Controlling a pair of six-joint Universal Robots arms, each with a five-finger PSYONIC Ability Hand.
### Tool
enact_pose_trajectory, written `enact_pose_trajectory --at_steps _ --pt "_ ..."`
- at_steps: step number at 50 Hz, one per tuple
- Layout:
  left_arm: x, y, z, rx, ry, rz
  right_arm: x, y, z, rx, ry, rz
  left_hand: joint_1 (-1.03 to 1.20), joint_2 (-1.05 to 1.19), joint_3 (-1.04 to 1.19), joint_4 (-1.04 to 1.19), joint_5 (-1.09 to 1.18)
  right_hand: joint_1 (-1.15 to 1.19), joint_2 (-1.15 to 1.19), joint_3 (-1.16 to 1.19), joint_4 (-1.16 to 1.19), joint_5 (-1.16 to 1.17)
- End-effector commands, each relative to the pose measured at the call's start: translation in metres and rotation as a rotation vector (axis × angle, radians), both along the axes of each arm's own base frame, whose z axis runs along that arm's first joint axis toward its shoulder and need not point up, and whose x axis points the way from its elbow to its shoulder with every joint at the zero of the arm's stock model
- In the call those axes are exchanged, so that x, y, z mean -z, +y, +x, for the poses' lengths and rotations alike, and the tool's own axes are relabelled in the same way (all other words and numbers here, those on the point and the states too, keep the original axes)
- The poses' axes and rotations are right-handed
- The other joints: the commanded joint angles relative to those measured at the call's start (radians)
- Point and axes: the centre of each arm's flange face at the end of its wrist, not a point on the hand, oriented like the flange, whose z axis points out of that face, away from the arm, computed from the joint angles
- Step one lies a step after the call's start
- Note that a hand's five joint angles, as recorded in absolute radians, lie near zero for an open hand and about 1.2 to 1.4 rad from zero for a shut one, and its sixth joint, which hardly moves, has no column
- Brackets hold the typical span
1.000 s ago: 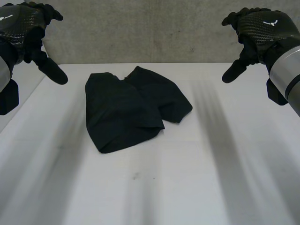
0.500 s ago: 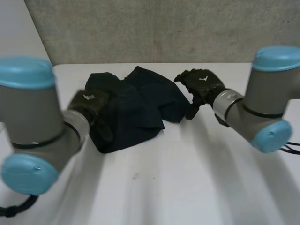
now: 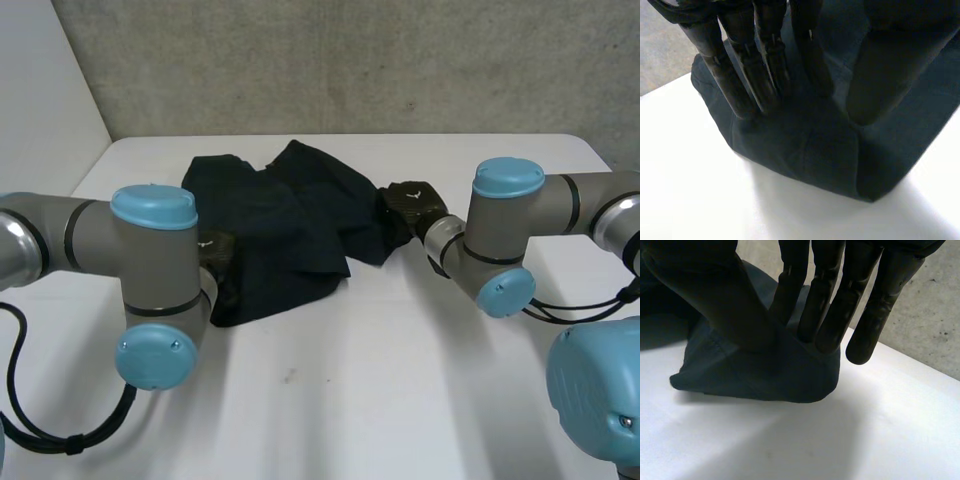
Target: Fold the shorts.
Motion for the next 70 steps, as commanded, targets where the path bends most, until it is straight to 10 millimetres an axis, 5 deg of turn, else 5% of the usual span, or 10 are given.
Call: enact_pose_trajectory --at_steps 1,14,22,32,36,41,45,61,68,70 --pt "-0.002 0.000 0.004 -0.037 -0.005 -0.025 -0.005 0.003 0.001 -0.023 -0.005 0.001 0.460 0.479 0.482 0.487 0.493 0.441 0.225 0.225 0.218 0.247" --pt "-0.042 0.015 0.021 -0.047 0.002 -0.088 -0.054 0.058 -0.012 -0.153 0.055 0.182 0.460 0.480 0.482 0.488 0.494 0.441 0.225 0.225 0.218 0.247" --pt "-0.072 0.014 0.045 -0.102 0.024 -0.147 -0.078 0.166 -0.040 -0.383 0.236 0.441 0.460 0.480 0.482 0.488 0.494 0.441 0.225 0.225 0.218 0.247" --pt "-0.100 0.020 0.057 -0.125 0.072 -0.230 -0.073 0.275 -0.006 -0.720 0.150 0.581 0.188 0.207 0.210 0.215 0.221 0.441 0.225 0.225 0.218 0.247" --pt "-0.104 0.024 0.056 -0.119 0.080 -0.242 -0.085 0.260 0.006 -0.628 0.078 0.483 0.138 0.157 0.160 0.165 0.171 0.413 0.197 0.197 0.190 0.219" --pt "-0.097 0.029 0.058 -0.116 0.070 -0.223 -0.110 0.197 0.002 -0.274 -0.004 0.226 -0.343 -0.324 -0.321 -0.315 -0.310 -0.643 -0.859 -0.859 -0.865 -0.836" --pt "-0.087 0.030 0.057 -0.105 0.056 -0.200 -0.111 0.158 -0.016 -0.093 0.029 0.117 -0.716 -0.696 -0.694 -0.688 -0.682 -0.781 -0.997 -0.997 -1.003 -0.974" --pt "-0.072 0.029 0.050 -0.036 0.061 -0.152 -0.030 0.082 0.014 -0.066 0.083 0.124 -0.728 -0.709 -0.706 -0.701 -0.695 -0.781 -0.997 -0.997 -1.003 -0.974" --pt "-0.069 0.031 0.052 -0.037 0.056 -0.141 -0.012 0.075 0.017 -0.067 0.098 0.129 -0.728 -0.709 -0.706 -0.701 -0.695 0.439 0.223 0.223 0.216 0.246" --pt "-0.068 0.032 0.052 -0.037 0.055 -0.139 -0.017 0.076 0.017 -0.074 0.095 0.124 -0.728 -0.709 -0.706 -0.701 -0.695 0.441 0.225 0.225 0.218 0.247"
